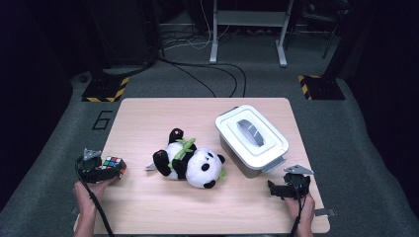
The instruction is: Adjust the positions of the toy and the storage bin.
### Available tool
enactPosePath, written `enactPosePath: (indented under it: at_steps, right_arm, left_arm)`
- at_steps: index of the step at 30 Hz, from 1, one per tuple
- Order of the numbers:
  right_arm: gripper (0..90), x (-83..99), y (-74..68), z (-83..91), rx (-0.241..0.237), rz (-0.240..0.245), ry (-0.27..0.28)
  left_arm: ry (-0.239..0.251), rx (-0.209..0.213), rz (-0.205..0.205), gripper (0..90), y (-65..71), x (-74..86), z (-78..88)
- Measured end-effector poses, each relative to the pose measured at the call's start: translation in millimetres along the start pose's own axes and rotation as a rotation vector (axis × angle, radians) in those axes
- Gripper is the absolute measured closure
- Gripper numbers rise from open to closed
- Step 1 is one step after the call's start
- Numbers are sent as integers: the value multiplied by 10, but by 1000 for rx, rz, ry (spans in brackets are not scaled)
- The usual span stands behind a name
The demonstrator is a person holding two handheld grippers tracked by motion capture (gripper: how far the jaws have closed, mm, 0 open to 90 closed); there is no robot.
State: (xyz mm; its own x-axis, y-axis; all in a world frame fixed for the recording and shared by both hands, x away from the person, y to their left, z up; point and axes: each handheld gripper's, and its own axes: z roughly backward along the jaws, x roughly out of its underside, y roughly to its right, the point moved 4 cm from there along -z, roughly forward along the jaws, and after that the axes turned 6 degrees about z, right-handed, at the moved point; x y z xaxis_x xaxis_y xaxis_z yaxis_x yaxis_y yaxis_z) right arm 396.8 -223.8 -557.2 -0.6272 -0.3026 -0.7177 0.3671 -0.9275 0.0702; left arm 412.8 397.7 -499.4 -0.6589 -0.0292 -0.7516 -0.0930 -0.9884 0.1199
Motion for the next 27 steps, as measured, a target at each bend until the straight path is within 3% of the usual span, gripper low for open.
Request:
enactPosePath:
  at_steps: [2,4,7,8,10,11,12,14,15,16,17,18,19,20,21,22,23,24,25,26,27]
  right_arm:
    - [0,0,0,0,-1,0,0]
    - [0,1,0,2,-4,3,-1]
    - [0,2,1,3,-5,5,-2]
    - [0,2,1,3,-5,5,-2]
    - [0,0,0,0,0,0,0]
    - [0,1,0,2,-4,3,-1]
    - [0,1,0,2,-4,3,-1]
    - [0,0,0,0,-1,0,0]
    - [0,0,0,0,-1,1,0]
    - [0,1,1,2,-3,2,-1]
    - [0,0,0,0,-1,0,0]
    - [0,0,0,0,-1,0,0]
    - [0,2,0,3,-5,5,-2]
    - [0,2,0,3,-5,5,-2]
    - [0,2,0,4,-5,5,-2]
    - [0,2,0,4,-5,5,-2]
    - [0,2,0,4,-5,5,-2]
    - [0,2,0,4,-5,5,-2]
    - [0,2,1,3,-4,5,-2]
    - [0,2,1,3,-4,5,-2]
    - [0,0,0,1,-1,1,0]
  left_arm:
    - [35,20,-12,140,104,-102,103]
    - [35,28,-23,133,146,-138,140]
    - [60,74,-73,107,373,-290,252]
    - [60,74,-73,104,373,-290,252]
    - [60,96,-100,102,507,-360,299]
    - [67,125,-120,93,650,-421,326]
    - [67,125,-120,92,650,-421,326]
    - [70,154,-142,90,806,-483,337]
    - [72,183,-165,87,974,-541,348]
    - [72,183,-165,84,974,-541,348]
    - [76,203,-195,84,1157,-581,358]
    - [76,203,-195,81,1157,-581,358]
    - [79,237,-216,78,1345,-614,358]
    - [79,237,-216,78,1345,-614,358]
    - [81,245,-229,79,1446,-630,352]
    - [87,257,-246,79,1547,-646,337]
    - [87,280,-276,100,1739,-665,311]
    - [87,280,-276,111,1739,-665,311]
    - [75,307,-299,115,1922,-672,262]
    - [75,307,-299,124,1922,-672,262]
    - [69,324,-319,137,2090,-669,199]
